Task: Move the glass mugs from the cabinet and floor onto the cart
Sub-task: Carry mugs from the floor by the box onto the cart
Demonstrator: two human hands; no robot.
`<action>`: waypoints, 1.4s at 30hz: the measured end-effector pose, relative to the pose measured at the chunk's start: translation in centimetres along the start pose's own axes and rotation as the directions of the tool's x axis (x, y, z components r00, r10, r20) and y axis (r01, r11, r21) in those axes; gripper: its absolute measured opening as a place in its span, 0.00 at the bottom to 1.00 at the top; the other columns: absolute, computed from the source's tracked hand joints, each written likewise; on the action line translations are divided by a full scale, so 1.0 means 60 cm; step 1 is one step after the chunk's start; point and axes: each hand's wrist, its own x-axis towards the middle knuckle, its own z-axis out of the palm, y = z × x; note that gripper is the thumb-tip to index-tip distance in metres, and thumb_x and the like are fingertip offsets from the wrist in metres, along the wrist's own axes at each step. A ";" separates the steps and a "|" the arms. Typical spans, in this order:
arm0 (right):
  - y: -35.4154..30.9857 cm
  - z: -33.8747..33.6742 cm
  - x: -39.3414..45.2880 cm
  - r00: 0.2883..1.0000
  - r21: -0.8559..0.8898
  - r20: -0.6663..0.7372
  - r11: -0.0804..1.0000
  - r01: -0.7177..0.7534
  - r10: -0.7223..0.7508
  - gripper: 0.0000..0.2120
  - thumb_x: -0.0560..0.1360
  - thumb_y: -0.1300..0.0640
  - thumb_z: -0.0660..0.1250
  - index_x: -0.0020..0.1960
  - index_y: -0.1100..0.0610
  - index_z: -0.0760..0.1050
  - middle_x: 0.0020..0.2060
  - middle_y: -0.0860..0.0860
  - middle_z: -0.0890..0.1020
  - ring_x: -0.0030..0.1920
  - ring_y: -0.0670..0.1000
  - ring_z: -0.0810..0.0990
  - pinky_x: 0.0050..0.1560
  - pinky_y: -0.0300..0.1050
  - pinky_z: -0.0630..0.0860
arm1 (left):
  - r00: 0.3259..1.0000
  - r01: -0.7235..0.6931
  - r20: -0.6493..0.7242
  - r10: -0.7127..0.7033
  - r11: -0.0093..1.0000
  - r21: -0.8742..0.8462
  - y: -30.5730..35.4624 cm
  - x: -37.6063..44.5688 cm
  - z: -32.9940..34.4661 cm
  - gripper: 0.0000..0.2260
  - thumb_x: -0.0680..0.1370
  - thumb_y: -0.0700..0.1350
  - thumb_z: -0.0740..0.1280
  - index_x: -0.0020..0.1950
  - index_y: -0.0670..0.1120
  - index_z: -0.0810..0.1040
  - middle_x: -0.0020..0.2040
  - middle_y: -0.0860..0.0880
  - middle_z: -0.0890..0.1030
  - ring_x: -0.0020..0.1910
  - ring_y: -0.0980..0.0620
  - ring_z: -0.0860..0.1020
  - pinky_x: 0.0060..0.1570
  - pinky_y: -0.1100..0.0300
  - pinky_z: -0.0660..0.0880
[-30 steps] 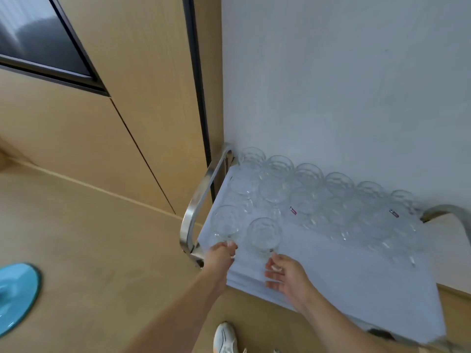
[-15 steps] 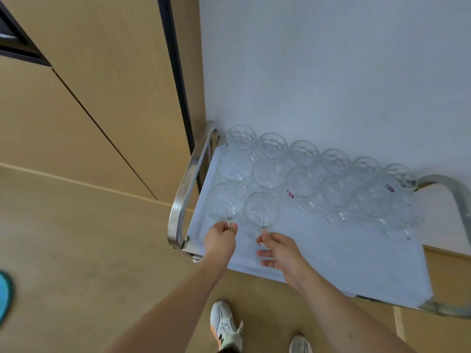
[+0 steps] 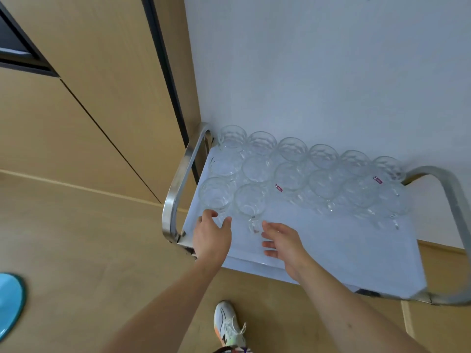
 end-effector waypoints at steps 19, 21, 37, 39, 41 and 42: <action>-0.024 -0.456 -0.196 0.861 -0.226 -0.300 0.907 0.355 -0.412 0.23 0.73 0.44 0.74 0.66 0.45 0.75 0.60 0.49 0.78 0.59 0.48 0.77 0.53 0.39 0.72 | 0.587 -0.808 0.243 0.772 0.579 0.111 0.343 -0.311 0.201 0.21 0.79 0.53 0.68 0.70 0.50 0.73 0.70 0.49 0.73 0.70 0.47 0.66 0.68 0.54 0.67; -0.013 -0.521 -0.232 0.825 -0.266 -0.347 0.890 0.370 -0.447 0.24 0.74 0.44 0.73 0.67 0.45 0.74 0.61 0.48 0.77 0.60 0.48 0.76 0.54 0.39 0.71 | 0.520 -0.850 0.293 0.803 0.522 0.076 0.382 -0.363 0.238 0.22 0.79 0.54 0.67 0.71 0.51 0.72 0.71 0.49 0.72 0.71 0.47 0.66 0.68 0.54 0.66; 0.195 -0.936 -0.512 0.477 -0.405 -0.775 0.905 0.132 -0.416 0.31 0.75 0.43 0.71 0.74 0.50 0.69 0.72 0.48 0.73 0.72 0.50 0.69 0.70 0.43 0.64 | -0.077 -0.986 0.529 0.845 0.015 -0.167 0.546 -0.793 0.526 0.24 0.78 0.55 0.67 0.73 0.50 0.70 0.73 0.47 0.70 0.73 0.44 0.64 0.72 0.51 0.63; 0.224 -0.963 -0.538 0.447 -0.387 -0.807 0.917 0.092 -0.386 0.31 0.74 0.44 0.71 0.75 0.51 0.69 0.72 0.49 0.73 0.72 0.51 0.69 0.71 0.43 0.64 | -0.131 -0.978 0.553 0.823 -0.017 -0.207 0.542 -0.838 0.548 0.24 0.78 0.55 0.67 0.74 0.51 0.70 0.74 0.47 0.70 0.74 0.45 0.63 0.72 0.52 0.62; 0.253 -0.988 -0.558 0.415 -0.347 -0.844 0.936 0.060 -0.339 0.31 0.74 0.44 0.72 0.74 0.52 0.69 0.71 0.50 0.74 0.72 0.51 0.70 0.71 0.45 0.65 | -0.196 -0.969 0.575 0.794 -0.066 -0.240 0.542 -0.877 0.572 0.25 0.78 0.55 0.67 0.74 0.50 0.69 0.74 0.46 0.69 0.74 0.45 0.63 0.73 0.53 0.61; 0.267 -1.000 -0.566 0.396 -0.322 -0.863 0.945 0.049 -0.314 0.32 0.74 0.43 0.72 0.74 0.51 0.69 0.71 0.50 0.74 0.71 0.52 0.70 0.71 0.45 0.66 | -0.230 -0.962 0.584 0.778 -0.091 -0.257 0.544 -0.895 0.586 0.25 0.78 0.55 0.67 0.74 0.50 0.69 0.74 0.45 0.69 0.74 0.45 0.62 0.73 0.53 0.61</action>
